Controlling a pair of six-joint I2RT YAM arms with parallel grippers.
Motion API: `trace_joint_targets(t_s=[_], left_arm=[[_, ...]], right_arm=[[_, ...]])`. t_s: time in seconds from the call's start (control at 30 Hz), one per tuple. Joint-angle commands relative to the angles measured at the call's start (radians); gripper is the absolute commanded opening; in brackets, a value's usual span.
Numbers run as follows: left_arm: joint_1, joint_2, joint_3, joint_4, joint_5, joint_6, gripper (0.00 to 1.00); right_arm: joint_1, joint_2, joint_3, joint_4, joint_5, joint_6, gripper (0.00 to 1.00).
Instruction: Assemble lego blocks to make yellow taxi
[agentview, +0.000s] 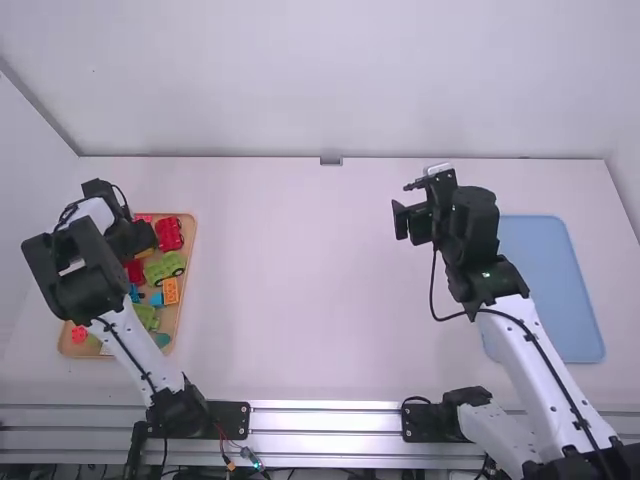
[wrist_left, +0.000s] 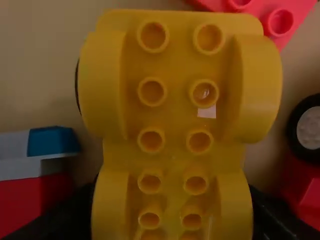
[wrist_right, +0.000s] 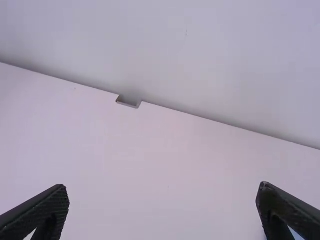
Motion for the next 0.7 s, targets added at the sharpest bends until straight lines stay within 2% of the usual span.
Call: trace_joint_targets(t_s=[0.0,0.33,0.67], left_arm=[[-0.002,0.015,-0.010,-0.002,-0.008,-0.016,0.64],[-0.003,-0.002,-0.009,0.062,-0.008,-0.013,0.44],[-0.059,-0.227,-0.010,-0.130,0.040,-0.003,0.27]], right_arm=[[0.003,0.008,0.038,-0.001,-0.001,0.003,0.98],[0.003,0.008,0.038,-0.005,-0.001,0.003,0.99],[0.003,0.008,0.038,-0.015,-0.001,0.003,0.98]])
